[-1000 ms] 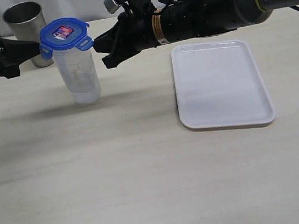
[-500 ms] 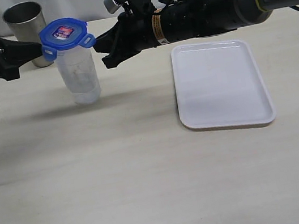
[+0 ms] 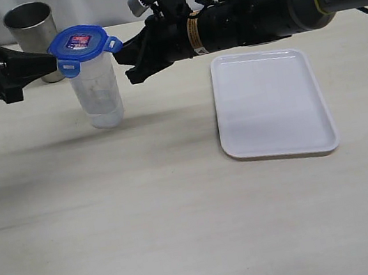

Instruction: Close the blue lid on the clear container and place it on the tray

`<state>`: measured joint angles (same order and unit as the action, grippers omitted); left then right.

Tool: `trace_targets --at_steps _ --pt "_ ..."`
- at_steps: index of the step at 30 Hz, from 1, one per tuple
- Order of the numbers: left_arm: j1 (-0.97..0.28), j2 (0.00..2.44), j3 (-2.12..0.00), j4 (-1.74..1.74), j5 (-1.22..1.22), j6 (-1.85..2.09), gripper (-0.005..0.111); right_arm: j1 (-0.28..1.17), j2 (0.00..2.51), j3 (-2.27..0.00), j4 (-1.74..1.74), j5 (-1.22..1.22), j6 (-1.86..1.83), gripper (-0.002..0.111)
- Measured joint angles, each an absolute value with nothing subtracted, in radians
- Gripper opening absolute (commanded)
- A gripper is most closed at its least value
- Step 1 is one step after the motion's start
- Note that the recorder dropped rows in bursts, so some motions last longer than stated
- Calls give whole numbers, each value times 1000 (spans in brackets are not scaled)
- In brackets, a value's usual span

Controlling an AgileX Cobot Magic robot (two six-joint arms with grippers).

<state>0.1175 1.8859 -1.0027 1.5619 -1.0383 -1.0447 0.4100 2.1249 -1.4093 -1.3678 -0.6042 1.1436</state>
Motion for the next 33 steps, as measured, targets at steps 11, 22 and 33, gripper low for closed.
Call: trace_targets --at_steps 11,22,33 --pt "118 1886 -1003 1567 -1060 -1045 0 410 2125 -1409 -1380 -577 1145 4" --pt "118 1886 -1003 1557 -1075 -1047 0 410 2125 -1409 -1382 -571 1145 4" --pt "118 1886 -1003 1516 -904 -1079 0 410 2125 -1409 -1382 -571 1145 4"
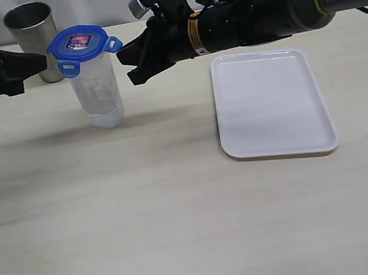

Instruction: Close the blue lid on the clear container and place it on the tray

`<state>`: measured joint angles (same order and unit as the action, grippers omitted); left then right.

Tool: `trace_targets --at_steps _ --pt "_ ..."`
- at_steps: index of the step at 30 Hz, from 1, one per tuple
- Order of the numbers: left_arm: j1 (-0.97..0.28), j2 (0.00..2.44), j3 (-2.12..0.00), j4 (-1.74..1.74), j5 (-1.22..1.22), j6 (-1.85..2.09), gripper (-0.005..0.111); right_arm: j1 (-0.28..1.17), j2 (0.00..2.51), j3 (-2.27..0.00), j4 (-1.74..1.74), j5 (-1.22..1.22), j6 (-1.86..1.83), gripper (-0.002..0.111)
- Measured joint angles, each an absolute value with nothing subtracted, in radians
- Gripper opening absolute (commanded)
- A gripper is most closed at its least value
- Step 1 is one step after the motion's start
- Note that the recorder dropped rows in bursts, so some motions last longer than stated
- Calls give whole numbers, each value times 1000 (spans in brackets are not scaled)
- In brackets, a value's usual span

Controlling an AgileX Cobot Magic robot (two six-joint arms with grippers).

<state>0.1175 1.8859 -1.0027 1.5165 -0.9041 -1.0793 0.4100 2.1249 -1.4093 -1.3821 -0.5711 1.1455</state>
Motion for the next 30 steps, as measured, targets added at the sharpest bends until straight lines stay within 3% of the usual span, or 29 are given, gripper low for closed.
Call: trace_targets --at_steps 30 --pt "94 1886 -968 1505 -962 -1045 0 410 2125 -1409 -1382 -571 1145 4"
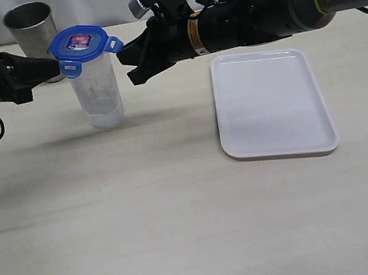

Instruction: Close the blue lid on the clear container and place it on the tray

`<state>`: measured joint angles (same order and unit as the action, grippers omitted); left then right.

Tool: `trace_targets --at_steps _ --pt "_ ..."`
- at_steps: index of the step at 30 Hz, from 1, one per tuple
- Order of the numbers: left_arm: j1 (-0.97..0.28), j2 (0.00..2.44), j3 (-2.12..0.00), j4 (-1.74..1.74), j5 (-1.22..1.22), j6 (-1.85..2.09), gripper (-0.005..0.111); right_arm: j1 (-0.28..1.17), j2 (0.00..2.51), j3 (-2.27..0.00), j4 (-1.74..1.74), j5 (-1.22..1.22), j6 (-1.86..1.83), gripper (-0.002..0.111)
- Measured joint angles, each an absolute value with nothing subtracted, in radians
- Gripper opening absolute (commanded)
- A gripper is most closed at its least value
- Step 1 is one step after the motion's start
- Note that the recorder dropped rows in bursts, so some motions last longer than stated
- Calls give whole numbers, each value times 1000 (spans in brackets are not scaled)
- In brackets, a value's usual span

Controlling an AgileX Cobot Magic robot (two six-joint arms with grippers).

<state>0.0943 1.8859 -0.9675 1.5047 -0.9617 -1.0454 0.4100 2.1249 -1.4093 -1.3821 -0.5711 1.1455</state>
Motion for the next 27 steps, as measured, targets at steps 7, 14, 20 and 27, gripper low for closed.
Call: trace_targets --at_steps 7,14,20,27 --pt "94 1886 -967 1509 -950 -1050 0 410 2125 -1409 -1398 -553 1145 4" --pt "94 1886 -956 1505 -879 -1065 0 410 2107 -1409 -1519 -345 1202 4" --pt "94 1888 -947 1459 -792 -1065 0 410 2008 -1353 -1721 -63 1454 4" --pt "94 1934 -947 1382 -780 -1050 0 471 1806 -1313 -1746 427 1394 4"
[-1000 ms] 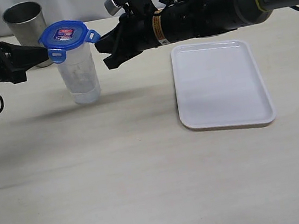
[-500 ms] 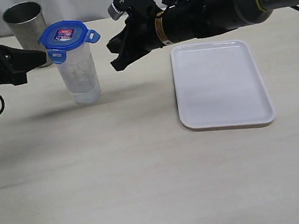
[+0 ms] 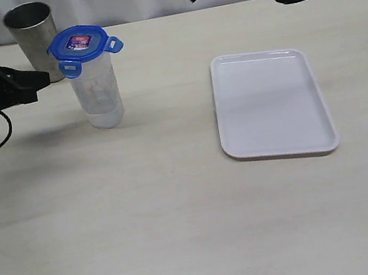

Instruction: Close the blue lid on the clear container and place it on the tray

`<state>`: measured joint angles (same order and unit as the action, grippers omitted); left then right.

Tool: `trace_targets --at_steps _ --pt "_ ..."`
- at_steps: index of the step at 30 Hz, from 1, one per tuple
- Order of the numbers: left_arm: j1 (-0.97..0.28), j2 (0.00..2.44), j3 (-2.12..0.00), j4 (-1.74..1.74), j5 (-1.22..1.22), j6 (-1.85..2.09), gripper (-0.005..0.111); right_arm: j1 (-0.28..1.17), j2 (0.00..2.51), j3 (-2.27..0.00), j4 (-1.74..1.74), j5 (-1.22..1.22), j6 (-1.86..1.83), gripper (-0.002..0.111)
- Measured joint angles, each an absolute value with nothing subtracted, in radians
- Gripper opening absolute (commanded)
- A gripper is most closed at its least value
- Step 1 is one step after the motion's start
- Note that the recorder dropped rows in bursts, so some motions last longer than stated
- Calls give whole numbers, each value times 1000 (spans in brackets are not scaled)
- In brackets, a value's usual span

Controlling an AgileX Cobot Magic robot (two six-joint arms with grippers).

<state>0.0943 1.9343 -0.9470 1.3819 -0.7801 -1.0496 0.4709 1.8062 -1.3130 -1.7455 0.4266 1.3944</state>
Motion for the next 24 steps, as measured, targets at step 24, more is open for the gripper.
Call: trace_targets --at_steps 24 --pt "94 1936 -947 1360 -872 -1024 0 621 2256 -2218 295 921 -349 4"
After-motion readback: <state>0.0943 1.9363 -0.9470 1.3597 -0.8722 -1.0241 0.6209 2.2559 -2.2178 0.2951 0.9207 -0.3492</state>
